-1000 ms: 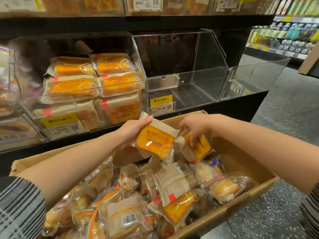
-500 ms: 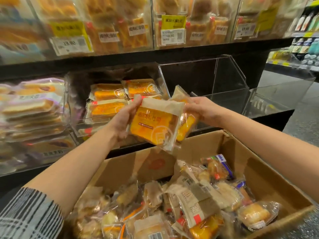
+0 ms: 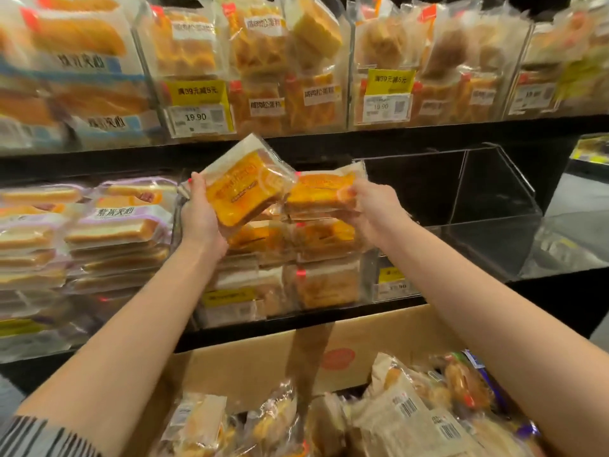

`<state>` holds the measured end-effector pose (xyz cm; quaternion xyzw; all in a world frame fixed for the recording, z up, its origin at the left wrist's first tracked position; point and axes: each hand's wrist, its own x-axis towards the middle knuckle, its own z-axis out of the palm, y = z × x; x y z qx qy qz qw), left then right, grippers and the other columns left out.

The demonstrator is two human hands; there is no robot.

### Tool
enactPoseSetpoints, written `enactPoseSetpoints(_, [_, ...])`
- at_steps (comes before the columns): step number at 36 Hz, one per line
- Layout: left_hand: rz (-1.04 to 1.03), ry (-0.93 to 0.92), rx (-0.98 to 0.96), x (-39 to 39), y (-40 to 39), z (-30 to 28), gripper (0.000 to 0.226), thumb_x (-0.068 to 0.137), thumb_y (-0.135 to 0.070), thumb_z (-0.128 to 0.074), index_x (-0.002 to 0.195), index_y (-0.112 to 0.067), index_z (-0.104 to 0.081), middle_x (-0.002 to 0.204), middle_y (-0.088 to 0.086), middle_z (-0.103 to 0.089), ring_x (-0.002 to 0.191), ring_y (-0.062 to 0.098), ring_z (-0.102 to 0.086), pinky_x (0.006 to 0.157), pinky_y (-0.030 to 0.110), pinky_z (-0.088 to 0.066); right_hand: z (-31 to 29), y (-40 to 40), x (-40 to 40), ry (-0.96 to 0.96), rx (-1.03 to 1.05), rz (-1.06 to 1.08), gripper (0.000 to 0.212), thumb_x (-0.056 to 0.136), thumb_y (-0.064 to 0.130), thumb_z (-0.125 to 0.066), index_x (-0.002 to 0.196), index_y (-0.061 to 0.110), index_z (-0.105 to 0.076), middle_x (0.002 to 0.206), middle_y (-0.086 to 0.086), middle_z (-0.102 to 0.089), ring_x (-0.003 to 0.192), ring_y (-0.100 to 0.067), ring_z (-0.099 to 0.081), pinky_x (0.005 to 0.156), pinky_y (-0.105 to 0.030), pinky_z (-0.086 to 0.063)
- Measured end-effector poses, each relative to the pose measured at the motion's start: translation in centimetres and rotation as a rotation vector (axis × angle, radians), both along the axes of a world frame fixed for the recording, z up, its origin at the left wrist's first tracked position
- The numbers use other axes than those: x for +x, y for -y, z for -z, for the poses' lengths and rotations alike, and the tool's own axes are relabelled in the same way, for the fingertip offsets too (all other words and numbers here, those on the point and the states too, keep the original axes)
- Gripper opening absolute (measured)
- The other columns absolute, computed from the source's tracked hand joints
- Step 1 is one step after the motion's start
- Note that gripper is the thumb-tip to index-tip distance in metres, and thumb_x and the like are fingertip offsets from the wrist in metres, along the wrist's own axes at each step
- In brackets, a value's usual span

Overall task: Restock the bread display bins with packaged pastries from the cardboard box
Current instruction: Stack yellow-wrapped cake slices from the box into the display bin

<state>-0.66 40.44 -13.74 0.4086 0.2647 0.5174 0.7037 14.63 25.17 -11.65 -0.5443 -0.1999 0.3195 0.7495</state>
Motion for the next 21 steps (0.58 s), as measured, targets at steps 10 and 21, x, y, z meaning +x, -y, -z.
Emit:
enactPoseSetpoints(10, [-0.092, -0.035, -0.209, 0.2, -1.8, 0.8, 0.032, 0.097, -0.05, -0.044, 0.111, -0.022, -0.05, 0.092, 0.004, -0.066, 0.086, 0.024, -0.066, 0.083, 0.044, -0.055, 0.6, -6.6, -0.3, -0.221, 0.165, 0.014, 0.069, 0.084, 0.007, -0.071, 0.142, 0.002, -0.035, 0.138, -0.013, -0.046, 0.123, -0.029, -0.051, 0.1, -0.039, -0.048])
enactPoseSetpoints(21, [-0.052, 0.022, -0.172, 0.4, -2.5, 1.5, 0.031, 0.096, -0.038, -0.038, 0.097, -0.022, -0.064, 0.097, 0.005, -0.072, 0.096, 0.024, -0.066, 0.088, 0.038, -0.053, 2.8, -7.0, 0.8, 0.928, -0.379, 0.447, 0.055, 0.095, 0.01, -0.056, 0.142, 0.011, -0.028, 0.111, -0.002, -0.053, 0.091, -0.01, -0.051, 0.073, -0.022, -0.043])
